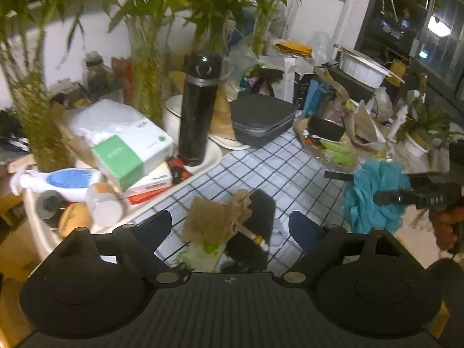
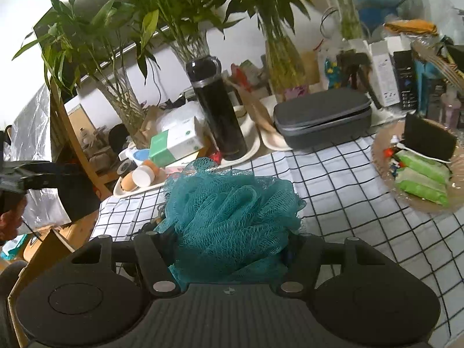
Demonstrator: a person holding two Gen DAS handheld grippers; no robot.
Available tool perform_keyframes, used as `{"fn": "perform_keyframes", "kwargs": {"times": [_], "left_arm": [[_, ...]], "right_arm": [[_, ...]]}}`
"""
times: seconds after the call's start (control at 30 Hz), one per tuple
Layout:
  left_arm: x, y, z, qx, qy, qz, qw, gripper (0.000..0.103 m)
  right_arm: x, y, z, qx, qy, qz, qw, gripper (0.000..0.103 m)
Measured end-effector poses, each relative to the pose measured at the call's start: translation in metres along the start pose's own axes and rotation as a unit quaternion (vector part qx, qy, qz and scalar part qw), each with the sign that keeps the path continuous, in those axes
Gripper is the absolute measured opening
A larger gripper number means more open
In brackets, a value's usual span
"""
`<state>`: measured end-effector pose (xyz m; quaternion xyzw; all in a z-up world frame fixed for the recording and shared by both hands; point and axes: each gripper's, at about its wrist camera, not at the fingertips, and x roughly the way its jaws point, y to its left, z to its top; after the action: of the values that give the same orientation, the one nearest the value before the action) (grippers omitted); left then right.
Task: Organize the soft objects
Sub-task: 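Grasp the tan drawstring pouch with the left tool while the right tool holds the sponge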
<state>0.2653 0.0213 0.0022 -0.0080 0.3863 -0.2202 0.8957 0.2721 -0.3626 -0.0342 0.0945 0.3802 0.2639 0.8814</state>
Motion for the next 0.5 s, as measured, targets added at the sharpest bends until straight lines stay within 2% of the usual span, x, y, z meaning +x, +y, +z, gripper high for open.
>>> {"fn": "perform_keyframes", "kwargs": {"times": [0.13,0.37,0.5], "left_arm": [[0.024,0.005,0.013,-0.021,0.029,-0.01,0.9993,0.088],[0.074,0.013,0.032,-0.067,0.096,-0.01,0.9931,0.076],[0.107,0.02,0.037,-0.122,0.144,-0.02,0.9818,0.063]], "right_arm": [[-0.006,0.004,-0.005,-0.004,-0.011,-0.005,1.0,0.066],[-0.014,0.005,-0.01,0.005,-0.029,0.0,1.0,0.066],[-0.018,0.007,-0.012,0.006,-0.036,0.004,0.999,0.066]]}}
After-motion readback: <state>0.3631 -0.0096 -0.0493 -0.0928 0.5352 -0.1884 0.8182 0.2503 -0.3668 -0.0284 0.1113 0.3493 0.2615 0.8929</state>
